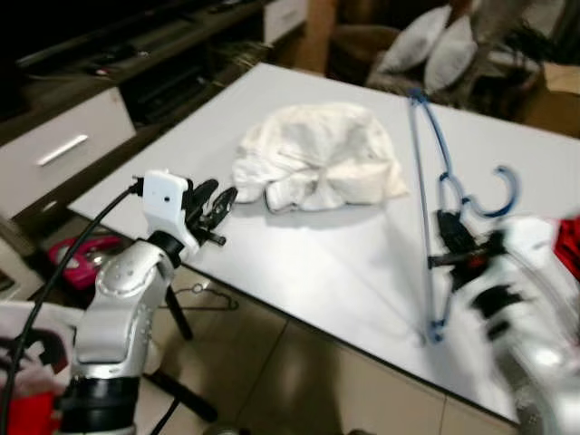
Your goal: Hang hanger
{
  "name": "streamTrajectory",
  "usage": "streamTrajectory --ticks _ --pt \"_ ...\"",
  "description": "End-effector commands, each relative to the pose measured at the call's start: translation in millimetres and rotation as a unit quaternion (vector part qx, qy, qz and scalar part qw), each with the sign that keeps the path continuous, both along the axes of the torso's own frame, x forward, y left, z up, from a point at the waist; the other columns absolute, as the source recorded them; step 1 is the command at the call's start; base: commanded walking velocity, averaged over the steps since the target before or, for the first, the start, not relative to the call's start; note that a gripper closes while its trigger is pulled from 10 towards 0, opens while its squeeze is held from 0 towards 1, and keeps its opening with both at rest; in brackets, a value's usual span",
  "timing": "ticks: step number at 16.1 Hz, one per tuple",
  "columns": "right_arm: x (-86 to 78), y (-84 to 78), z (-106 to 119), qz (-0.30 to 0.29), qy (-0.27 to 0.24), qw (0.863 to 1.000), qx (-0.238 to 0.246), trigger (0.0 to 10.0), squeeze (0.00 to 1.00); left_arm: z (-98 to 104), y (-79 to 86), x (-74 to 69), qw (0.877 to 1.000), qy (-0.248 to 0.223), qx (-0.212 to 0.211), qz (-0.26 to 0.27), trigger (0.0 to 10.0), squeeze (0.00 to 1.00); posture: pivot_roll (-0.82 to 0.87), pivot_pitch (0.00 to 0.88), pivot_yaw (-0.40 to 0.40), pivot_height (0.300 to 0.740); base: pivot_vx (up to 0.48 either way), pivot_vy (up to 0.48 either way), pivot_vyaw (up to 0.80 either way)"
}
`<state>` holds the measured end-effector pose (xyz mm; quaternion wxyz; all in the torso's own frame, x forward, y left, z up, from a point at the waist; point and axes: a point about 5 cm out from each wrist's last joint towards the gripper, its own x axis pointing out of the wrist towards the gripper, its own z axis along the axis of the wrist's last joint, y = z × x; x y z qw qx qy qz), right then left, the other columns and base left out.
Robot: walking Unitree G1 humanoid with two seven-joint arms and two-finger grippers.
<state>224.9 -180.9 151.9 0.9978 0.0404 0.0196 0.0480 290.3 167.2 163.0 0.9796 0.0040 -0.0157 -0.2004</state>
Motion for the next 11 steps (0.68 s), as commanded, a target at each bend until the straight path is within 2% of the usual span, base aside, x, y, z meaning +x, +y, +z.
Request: streamTrajectory --ticks 1,3,4,7,11 --pt "-1.3 2.9 3 -0.026 -0.009 0.999 -0.015 10.0 0.00 0 -4.7 -0.3 1.000 -0.007 0.013 0.003 10.0 0.00 -0.06 0.000 0.037 0.740 0.000 0.480 -0.80" --pt "-2.9 6.6 2 -0.032 -0.006 0.999 -0.035 10.0 0.00 0 -5.2 1.7 1.000 -0.012 0.007 0.013 10.0 0.00 -0.06 0.000 0.042 0.740 0.000 0.480 -0.80" --pt "-5.3 5.2 4 -0.046 -0.008 0.998 -0.033 10.0 0.00 3 -5.3 1.8 0.999 -0.036 0.020 0.028 10.0 0.00 -0.07 0.000 0.042 0.740 0.000 -0.480 -0.80" --pt "-6.6 3.6 5 -0.055 -0.012 0.998 -0.037 10.0 0.00 -4 -7.6 -1.2 0.999 -0.021 0.021 0.033 10.0 0.00 -0.07 0.000 0.043 0.740 0.000 -0.480 -0.80" --pt "-4.2 9.6 6 -0.043 -0.017 0.998 -0.042 10.0 0.00 -8 -10.8 -1.5 0.999 -0.022 0.021 0.037 10.0 0.00 -0.07 0.000 0.039 0.740 0.000 -0.480 -0.80"
